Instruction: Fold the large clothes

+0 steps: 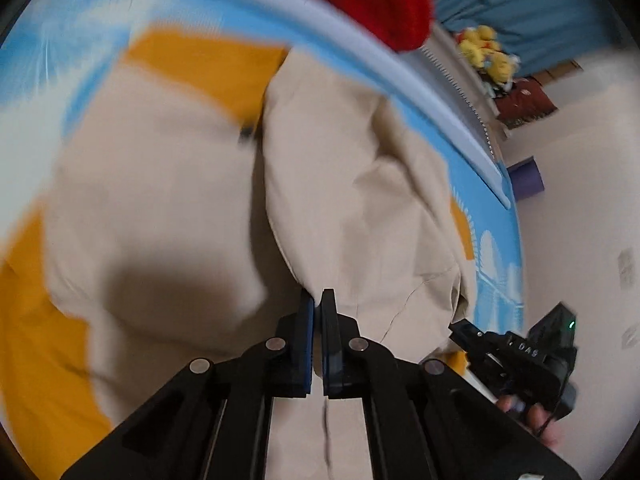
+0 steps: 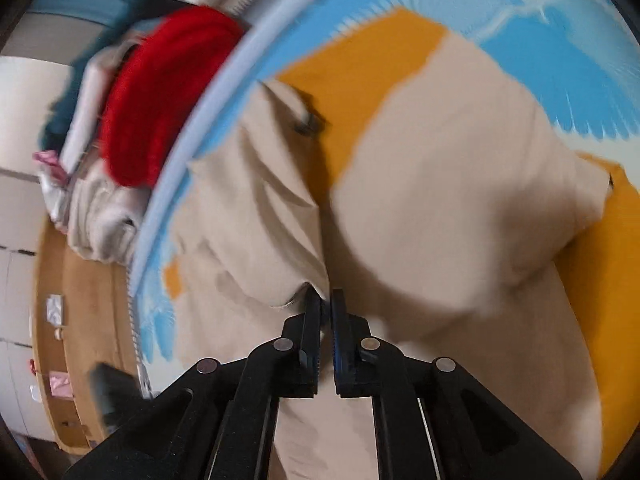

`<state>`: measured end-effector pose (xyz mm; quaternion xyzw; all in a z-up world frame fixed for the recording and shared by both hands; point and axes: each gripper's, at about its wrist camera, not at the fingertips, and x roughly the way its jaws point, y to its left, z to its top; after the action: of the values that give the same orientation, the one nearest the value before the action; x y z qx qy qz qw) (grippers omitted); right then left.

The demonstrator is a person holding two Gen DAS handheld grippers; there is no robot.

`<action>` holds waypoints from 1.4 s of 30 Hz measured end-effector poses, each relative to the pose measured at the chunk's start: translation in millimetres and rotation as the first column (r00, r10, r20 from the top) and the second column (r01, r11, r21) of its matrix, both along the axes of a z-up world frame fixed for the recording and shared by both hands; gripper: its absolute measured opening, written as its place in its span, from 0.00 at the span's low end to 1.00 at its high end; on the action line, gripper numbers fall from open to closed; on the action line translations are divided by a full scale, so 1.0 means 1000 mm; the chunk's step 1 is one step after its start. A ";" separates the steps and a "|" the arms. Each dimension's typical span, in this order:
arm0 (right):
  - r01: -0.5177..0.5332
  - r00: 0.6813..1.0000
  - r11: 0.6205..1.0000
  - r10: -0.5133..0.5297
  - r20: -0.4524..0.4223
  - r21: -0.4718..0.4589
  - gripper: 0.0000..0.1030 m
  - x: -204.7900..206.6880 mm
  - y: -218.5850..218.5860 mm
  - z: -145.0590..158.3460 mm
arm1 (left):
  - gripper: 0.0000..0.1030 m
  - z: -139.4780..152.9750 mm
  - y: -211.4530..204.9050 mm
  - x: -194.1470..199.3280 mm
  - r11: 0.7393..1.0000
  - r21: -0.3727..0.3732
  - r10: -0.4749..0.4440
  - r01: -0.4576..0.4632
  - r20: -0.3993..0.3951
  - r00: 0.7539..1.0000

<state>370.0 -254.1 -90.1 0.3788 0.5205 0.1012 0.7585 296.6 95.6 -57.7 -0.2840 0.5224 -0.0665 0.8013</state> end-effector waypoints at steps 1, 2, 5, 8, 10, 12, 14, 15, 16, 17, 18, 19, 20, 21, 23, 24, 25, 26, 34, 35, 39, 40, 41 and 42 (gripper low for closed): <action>-0.017 1.000 1.000 0.017 0.003 0.006 0.13 0.003 0.002 0.000 | 0.01 0.010 -0.005 -0.002 0.996 0.093 -0.022 0.019 0.029 0.999; -0.038 0.999 0.999 0.038 0.017 -0.005 0.18 0.006 0.004 0.003 | 0.01 0.012 -0.011 -0.004 0.983 0.176 -0.051 0.046 0.019 0.999; -0.088 0.990 0.995 0.093 0.109 -0.053 0.51 0.012 0.015 0.021 | 0.01 -0.019 -0.018 -0.006 0.982 0.140 -0.107 0.123 -0.114 0.988; -0.118 0.980 0.991 0.125 0.153 -0.056 0.64 0.014 0.023 0.026 | 0.01 -0.041 -0.010 -0.007 0.993 0.079 -0.075 0.091 -0.188 0.979; -0.129 0.980 0.991 0.131 0.148 -0.027 0.64 0.018 0.027 0.024 | 0.01 -0.035 -0.009 -0.006 0.990 0.104 -0.074 0.094 -0.180 0.981; -0.139 0.978 0.990 0.136 0.157 0.009 0.64 0.018 0.032 0.025 | 0.01 -0.031 -0.009 -0.005 0.987 0.130 -0.072 0.095 -0.172 0.983; -0.148 0.972 0.988 0.138 0.189 0.041 0.64 0.017 0.035 0.031 | 0.01 -0.028 -0.010 -0.006 0.983 0.159 -0.065 0.092 -0.167 0.984; -0.163 0.964 0.985 0.147 0.224 0.058 0.64 0.017 0.038 0.037 | 0.01 -0.028 -0.012 -0.005 0.981 0.169 -0.067 0.096 -0.169 0.983; -0.178 0.954 0.981 0.155 0.257 0.070 0.64 0.016 0.039 0.044 | 0.01 -0.028 -0.014 -0.007 0.978 0.180 -0.074 0.105 -0.170 0.983; -0.195 0.941 0.977 0.162 0.298 0.083 0.64 0.014 0.041 0.052 | 0.01 -0.027 -0.017 -0.005 0.975 0.191 -0.085 0.117 -0.168 0.982; -0.206 0.929 0.974 0.164 0.332 0.094 0.64 0.013 0.042 0.057 | 0.01 -0.025 -0.020 -0.011 0.971 0.196 -0.103 0.134 -0.160 0.982; -0.211 0.919 0.972 0.163 0.358 0.099 0.65 0.012 0.042 0.063 | 0.01 -0.023 -0.022 -0.010 0.967 0.203 -0.124 0.155 -0.155 0.980; -0.209 0.918 0.974 0.165 0.361 0.088 0.66 0.013 0.043 0.064 | 0.01 -0.021 -0.028 -0.010 0.960 0.214 -0.149 0.180 -0.150 0.977; -0.206 0.923 0.976 0.170 0.346 0.071 0.66 0.015 0.044 0.063 | 0.01 -0.018 -0.036 -0.012 0.945 0.236 -0.196 0.226 -0.144 0.970; -0.185 0.944 0.981 0.160 0.288 0.060 0.66 0.021 0.045 0.051 | 0.01 -0.017 -0.043 -0.014 0.929 0.252 -0.240 0.270 -0.143 0.960; -0.169 0.954 0.985 0.151 0.258 0.048 0.65 0.022 0.043 0.045 | 0.01 -0.017 -0.041 -0.015 0.929 0.253 -0.240 0.271 -0.146 0.960; -0.145 0.968 0.989 0.139 0.207 0.011 0.59 0.025 0.041 0.038 | 0.01 -0.017 -0.036 -0.014 0.937 0.247 -0.217 0.248 -0.145 0.965; -0.113 0.978 0.994 0.113 0.174 -0.009 0.34 0.026 0.036 0.031 | 0.01 -0.016 -0.031 -0.013 0.945 0.238 -0.196 0.226 -0.143 0.970; 0.025 0.992 0.999 -0.029 -0.124 -0.035 0.06 0.022 0.007 -0.038 | 0.07 -0.063 -0.024 -0.010 0.974 0.159 -0.108 0.162 -0.302 0.947; 0.025 0.988 0.999 -0.029 -0.153 -0.028 0.06 0.022 0.007 -0.045 | 0.09 -0.062 -0.022 -0.008 0.977 0.150 -0.098 0.150 -0.307 0.947; -0.018 0.994 0.993 0.005 -0.108 -0.114 0.30 0.025 0.010 -0.022 | 0.11 -0.027 -0.011 -0.006 0.977 0.189 -0.063 0.100 -0.195 0.979; -0.018 0.997 0.988 0.005 -0.083 -0.153 0.36 0.026 0.010 -0.014 | 0.14 -0.019 -0.011 -0.007 0.973 0.211 -0.057 0.090 -0.159 0.986; -0.009 0.999 0.980 0.000 -0.048 -0.198 0.44 0.024 0.009 -0.002 | 0.15 -0.012 -0.013 -0.008 0.969 0.234 -0.056 0.083 -0.120 0.991; 0.000 1.000 0.973 -0.005 -0.019 -0.233 0.46 0.023 0.007 0.006 | 0.16 -0.004 -0.020 -0.008 0.964 0.251 -0.075 0.092 -0.073 0.994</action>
<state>392.6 -246.7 -83.9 0.2889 0.5358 0.0347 0.7927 288.6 75.6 -61.3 -0.1585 0.5631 -0.0237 0.8107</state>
